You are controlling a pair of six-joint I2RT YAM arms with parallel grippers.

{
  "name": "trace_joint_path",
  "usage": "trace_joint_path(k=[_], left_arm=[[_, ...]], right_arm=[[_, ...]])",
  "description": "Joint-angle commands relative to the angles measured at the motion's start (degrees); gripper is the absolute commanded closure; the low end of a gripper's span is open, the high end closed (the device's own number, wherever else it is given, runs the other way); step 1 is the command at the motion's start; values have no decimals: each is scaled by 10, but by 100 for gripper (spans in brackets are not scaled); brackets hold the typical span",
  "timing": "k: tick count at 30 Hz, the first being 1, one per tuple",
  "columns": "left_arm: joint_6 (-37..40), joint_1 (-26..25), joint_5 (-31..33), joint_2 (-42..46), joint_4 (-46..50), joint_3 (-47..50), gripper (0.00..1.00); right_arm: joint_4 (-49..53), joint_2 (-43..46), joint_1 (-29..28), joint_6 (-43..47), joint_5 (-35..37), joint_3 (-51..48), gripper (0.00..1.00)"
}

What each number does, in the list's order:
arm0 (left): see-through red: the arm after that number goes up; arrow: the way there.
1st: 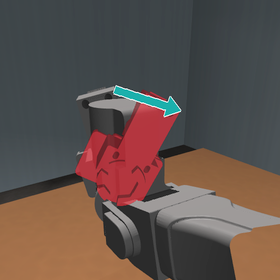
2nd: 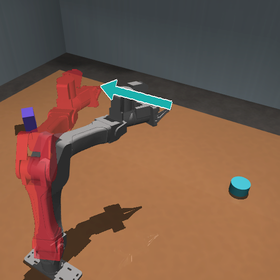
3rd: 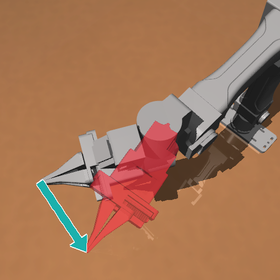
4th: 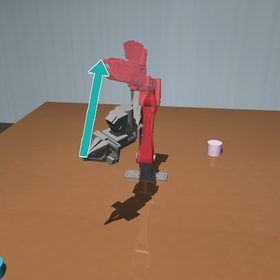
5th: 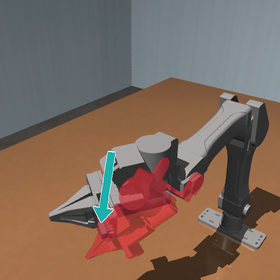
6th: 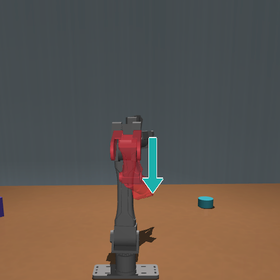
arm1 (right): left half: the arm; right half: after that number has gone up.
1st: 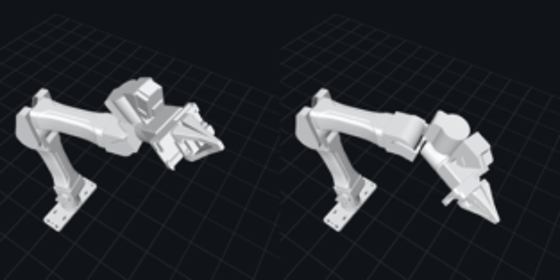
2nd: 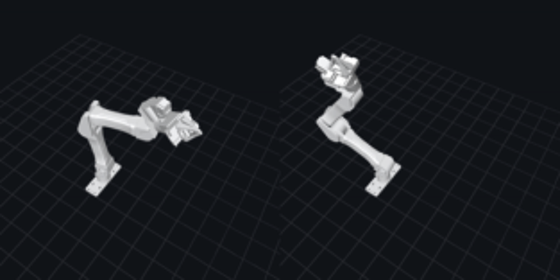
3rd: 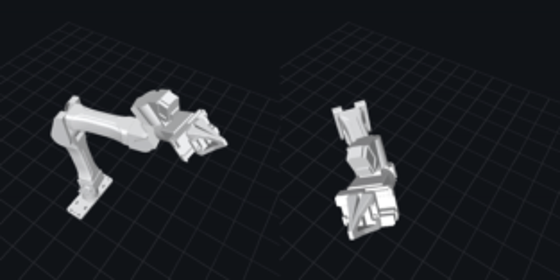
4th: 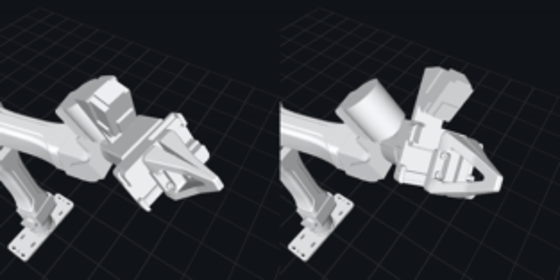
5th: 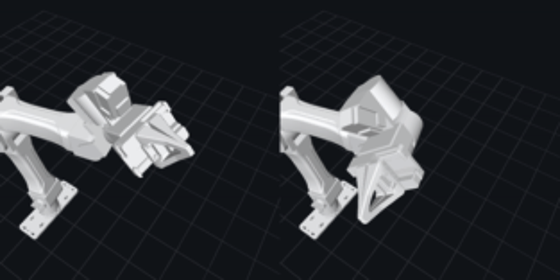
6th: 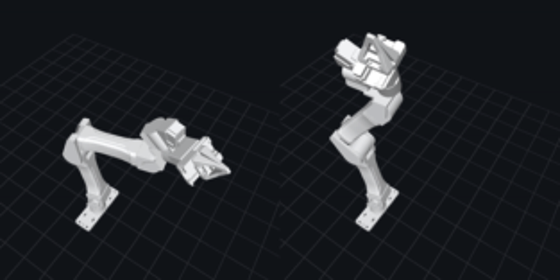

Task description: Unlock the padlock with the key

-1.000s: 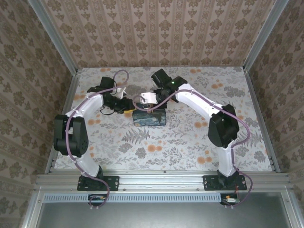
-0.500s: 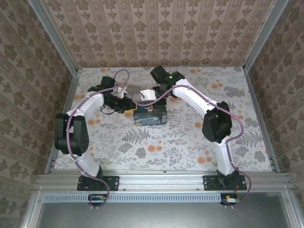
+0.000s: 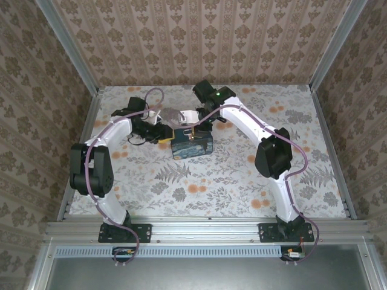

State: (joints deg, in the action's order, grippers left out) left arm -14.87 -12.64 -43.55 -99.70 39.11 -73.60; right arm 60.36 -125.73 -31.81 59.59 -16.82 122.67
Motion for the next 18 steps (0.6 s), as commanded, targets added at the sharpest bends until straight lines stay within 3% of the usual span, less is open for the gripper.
trace_joint_path(k=[1, 10, 18], left_arm=[[21, 4, 27, -19, 23, 2, 66], [22, 4, 26, -20, 26, -9, 66], [14, -5, 18, -23, 16, -29, 65]], right_arm=[[46, -19, 8, -21, -11, 36, 65], [146, -44, 10, -99, -74, 103, 70], [175, -20, 10, -209, -143, 78, 73]])
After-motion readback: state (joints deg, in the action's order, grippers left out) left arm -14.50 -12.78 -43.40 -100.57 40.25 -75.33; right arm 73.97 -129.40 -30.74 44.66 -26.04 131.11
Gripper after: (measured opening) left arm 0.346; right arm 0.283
